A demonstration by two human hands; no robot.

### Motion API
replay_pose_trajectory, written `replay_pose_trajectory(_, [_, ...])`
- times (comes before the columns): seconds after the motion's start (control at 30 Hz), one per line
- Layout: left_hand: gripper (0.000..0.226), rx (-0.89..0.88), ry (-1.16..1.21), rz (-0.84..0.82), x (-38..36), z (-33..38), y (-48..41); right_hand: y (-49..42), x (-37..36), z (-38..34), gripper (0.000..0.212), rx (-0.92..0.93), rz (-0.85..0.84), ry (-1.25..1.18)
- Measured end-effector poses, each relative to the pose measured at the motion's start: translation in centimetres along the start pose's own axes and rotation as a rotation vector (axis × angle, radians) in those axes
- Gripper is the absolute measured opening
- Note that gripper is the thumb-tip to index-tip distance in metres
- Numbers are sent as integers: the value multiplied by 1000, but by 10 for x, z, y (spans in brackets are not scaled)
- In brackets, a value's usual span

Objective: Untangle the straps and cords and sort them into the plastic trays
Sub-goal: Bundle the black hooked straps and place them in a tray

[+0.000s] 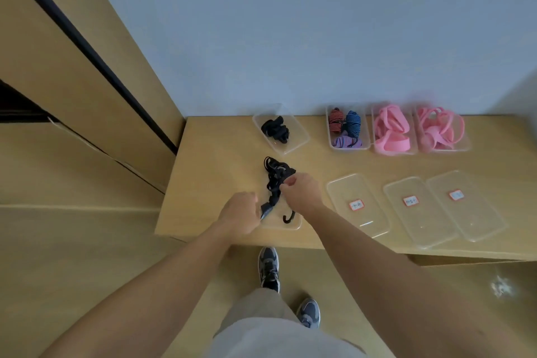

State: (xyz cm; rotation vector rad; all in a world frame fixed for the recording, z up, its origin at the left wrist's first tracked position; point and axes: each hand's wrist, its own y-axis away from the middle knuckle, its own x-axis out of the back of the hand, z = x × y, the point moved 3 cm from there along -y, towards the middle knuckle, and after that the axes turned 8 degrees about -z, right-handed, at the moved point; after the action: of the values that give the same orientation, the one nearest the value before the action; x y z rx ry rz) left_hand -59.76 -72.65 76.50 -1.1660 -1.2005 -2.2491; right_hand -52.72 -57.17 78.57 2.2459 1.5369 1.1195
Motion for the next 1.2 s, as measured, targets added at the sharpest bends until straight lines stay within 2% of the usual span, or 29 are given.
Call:
replay_pose_trajectory(0.13, [29,6,-15,-10,-24,-2,8,21,-26,32,26,-131,-110,-286])
replay_pose_trajectory(0.2, [32,7,-51,5,-30,1,5,29,-33,38,24,-155,-143,-358])
replay_pose_trajectory(0.37, [27,-16,-109,32,-37,7,-12,33,-39,41,36,-141,-119,-333])
replay_pose_trajectory(0.57, [22,-48,-99,-45,-24,5,-27,20,-36,29,25,-120,-37,-346])
replay_pose_trajectory(0.77, [25,-111,515,-203,35,1,-20,15,-7,1,39,-24,125,-281])
replay_pose_trajectory(0.83, [25,-143,717,-255,62,2,-12,16,5,-14,42,71,145,-201])
replay_pose_trajectory(0.93, [27,-239,996,-367,98,8,3,17,17,-44,54,339,206,19])
replay_pose_trajectory(1.0, [27,-303,1081,-422,120,15,10,17,22,-65,57,507,261,101])
replay_pose_trajectory(1.1, [21,-384,1102,-500,151,30,21,24,34,-93,49,667,357,109])
replay_pose_trajectory(1.2, [27,-422,1079,-508,179,46,30,38,51,-114,37,626,347,34])
